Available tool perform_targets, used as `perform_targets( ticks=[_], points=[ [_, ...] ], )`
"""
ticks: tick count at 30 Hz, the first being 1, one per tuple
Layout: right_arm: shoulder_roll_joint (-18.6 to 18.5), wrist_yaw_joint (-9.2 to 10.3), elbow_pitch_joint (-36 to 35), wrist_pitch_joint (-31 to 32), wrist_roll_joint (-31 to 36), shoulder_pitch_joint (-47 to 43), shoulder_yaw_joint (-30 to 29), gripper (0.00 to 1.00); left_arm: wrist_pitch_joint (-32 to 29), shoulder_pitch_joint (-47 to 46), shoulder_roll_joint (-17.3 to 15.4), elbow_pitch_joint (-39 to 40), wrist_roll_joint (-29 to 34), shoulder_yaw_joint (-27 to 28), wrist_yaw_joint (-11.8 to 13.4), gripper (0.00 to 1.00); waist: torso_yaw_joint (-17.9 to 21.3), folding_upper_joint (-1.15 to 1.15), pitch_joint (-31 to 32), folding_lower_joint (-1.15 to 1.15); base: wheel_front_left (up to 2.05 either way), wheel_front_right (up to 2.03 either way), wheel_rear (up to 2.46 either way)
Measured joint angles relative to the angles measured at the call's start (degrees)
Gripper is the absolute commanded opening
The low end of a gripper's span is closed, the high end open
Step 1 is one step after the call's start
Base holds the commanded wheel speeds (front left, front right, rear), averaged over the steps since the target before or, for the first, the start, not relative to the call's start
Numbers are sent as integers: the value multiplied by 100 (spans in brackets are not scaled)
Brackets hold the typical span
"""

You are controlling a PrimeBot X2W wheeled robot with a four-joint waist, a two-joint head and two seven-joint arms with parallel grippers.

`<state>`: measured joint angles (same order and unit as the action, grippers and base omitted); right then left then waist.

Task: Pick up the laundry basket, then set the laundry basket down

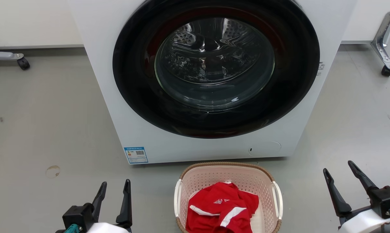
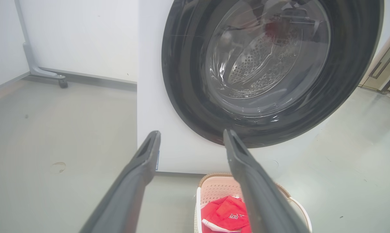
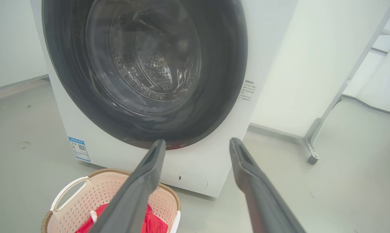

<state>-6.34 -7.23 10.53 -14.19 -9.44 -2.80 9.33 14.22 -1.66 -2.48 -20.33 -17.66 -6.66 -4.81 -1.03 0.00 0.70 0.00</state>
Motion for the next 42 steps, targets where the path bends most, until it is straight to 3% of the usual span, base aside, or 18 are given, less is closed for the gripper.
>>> perform_targets(
  ticks=[25, 35, 42],
  points=[
    [37, 0, -2, 0, -167, 6, -66, 100, 0, -101, -2, -31, -9, -101, 30, 100, -11, 0, -272, 0, 0, 0, 0],
    [23, 0, -1, -1, -383, 661, -162, 100, 2, -948, 2, -154, -234, -580, 324, 100, -16, 0, -1157, 0, 0, 0, 0],
    [-73, 0, 426, -2, -576, 1388, -133, 100, 18, -1784, 16, -603, -494, -1110, 622, 100, -44, 0, -2051, 0, 0, 0, 0]
  ],
)
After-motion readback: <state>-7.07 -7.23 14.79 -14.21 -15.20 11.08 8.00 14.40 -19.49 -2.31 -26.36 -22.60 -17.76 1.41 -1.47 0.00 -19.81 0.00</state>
